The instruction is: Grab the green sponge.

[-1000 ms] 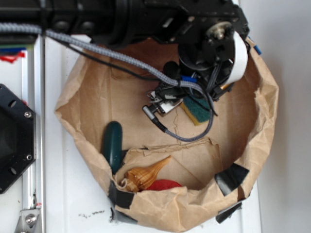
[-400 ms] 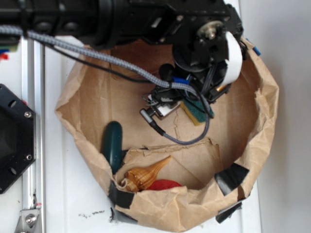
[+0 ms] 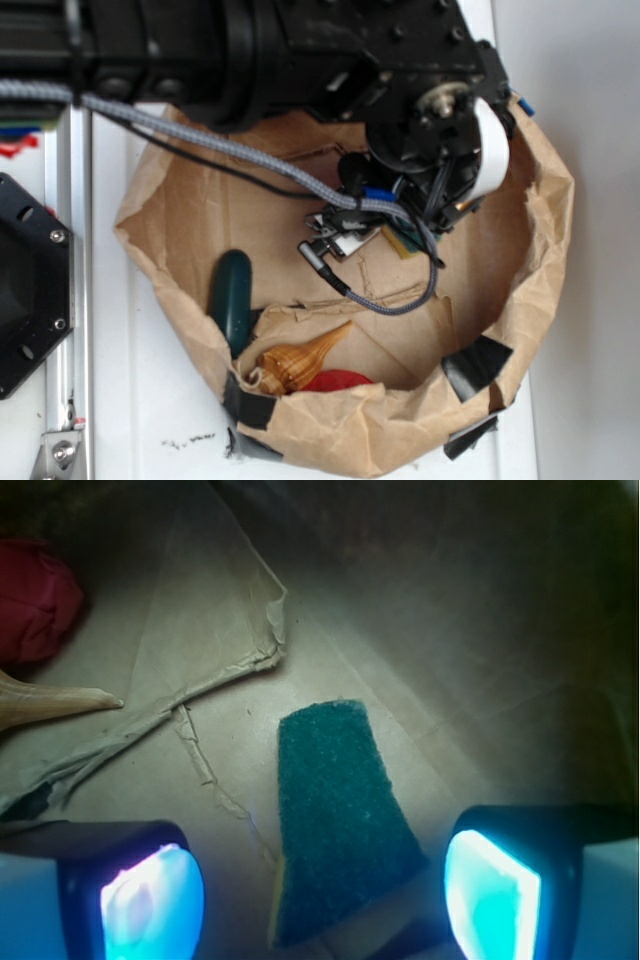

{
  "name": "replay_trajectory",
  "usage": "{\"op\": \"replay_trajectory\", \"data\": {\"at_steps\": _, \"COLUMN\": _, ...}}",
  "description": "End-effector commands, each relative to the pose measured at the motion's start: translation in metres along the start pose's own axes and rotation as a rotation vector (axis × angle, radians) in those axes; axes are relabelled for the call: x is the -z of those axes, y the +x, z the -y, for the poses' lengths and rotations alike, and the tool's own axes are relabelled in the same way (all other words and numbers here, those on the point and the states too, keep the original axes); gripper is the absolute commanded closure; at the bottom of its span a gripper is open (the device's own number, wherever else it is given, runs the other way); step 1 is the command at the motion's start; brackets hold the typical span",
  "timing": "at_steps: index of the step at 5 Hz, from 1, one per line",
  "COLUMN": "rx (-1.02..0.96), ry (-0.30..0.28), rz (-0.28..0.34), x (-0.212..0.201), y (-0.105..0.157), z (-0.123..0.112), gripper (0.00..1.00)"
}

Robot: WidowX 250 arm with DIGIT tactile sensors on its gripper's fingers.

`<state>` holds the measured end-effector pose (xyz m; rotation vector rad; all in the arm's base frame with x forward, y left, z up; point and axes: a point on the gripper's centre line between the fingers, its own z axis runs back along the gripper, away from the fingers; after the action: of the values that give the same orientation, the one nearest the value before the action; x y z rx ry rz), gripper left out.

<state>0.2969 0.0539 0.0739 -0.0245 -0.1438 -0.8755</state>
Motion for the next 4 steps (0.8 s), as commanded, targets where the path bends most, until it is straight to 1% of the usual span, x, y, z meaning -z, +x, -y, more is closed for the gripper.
{"op": "replay_trajectory", "data": {"at_steps": 1, "rx": 0.031, "ry": 0.048, "rz": 0.005, "x": 0.002, "y": 0.017, "z": -0.003, "gripper": 0.00}}
{"op": "replay_trajectory", "data": {"at_steps": 2, "rx": 0.029, "ry": 0.053, "rz": -0.026, "x": 0.011, "y": 0.015, "z": -0.005, "gripper": 0.00}}
{"op": "replay_trajectory", "data": {"at_steps": 4, "rx": 0.031, "ry": 0.074, "rz": -0.063, "x": 0.023, "y": 0.011, "z": -0.008, "gripper": 0.00}}
